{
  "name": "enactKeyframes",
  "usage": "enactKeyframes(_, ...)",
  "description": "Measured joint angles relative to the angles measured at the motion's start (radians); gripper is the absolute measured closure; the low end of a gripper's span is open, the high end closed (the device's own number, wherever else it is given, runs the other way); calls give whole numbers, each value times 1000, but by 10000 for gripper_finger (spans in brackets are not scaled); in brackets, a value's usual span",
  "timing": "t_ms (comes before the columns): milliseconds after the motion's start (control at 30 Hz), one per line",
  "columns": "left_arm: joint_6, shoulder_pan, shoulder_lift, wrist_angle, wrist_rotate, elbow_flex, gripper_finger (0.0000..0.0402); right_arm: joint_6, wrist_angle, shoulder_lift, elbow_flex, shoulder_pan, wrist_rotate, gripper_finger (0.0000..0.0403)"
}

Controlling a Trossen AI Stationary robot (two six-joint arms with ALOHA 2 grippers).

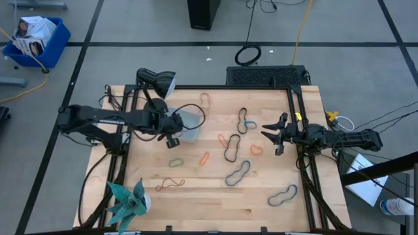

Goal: Pick and place rubber bands into bin
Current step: Put the top green rubber band into the gray bin

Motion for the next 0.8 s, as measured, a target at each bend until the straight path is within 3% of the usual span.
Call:
enactKeyframes(400, 4, 82, 0, 252, 72, -200, 390, 0, 0, 0, 0, 0, 0, 287)
enactKeyframes(533, 4, 88, 0, 260, 72, -217, 395, 0, 0, 0, 0, 0, 0, 287)
enactKeyframes(800, 6, 89, 0, 261, 71, -217, 362, 0, 0, 0, 0, 0, 0, 287)
